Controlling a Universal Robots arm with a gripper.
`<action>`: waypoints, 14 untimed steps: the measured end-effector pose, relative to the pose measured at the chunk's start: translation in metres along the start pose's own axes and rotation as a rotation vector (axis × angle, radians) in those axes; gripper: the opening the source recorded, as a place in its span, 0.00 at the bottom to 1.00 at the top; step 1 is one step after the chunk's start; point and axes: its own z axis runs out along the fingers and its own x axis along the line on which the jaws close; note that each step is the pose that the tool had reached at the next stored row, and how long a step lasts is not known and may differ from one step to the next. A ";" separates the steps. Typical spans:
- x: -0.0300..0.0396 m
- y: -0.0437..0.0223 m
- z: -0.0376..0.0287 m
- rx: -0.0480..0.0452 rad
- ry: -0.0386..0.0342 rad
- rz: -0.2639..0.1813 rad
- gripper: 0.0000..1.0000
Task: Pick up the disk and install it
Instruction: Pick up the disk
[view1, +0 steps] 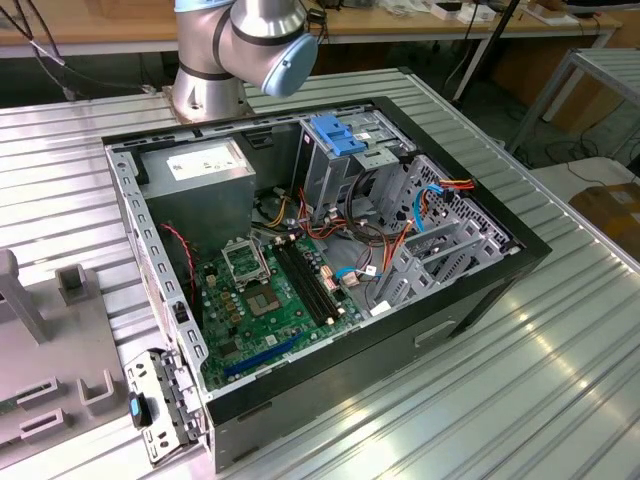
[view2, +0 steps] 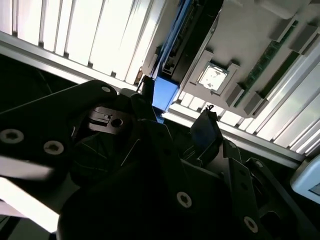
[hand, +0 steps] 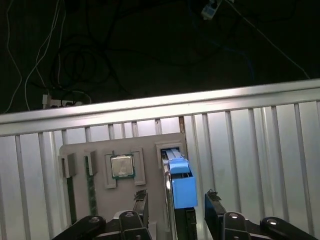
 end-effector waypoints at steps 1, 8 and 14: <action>0.0000 0.0004 0.0028 0.0000 -0.0001 -0.001 0.57; 0.0001 0.0028 0.0253 -0.0003 0.0002 -0.036 0.57; 0.0000 0.0068 0.0375 0.0118 -0.0009 -0.036 0.57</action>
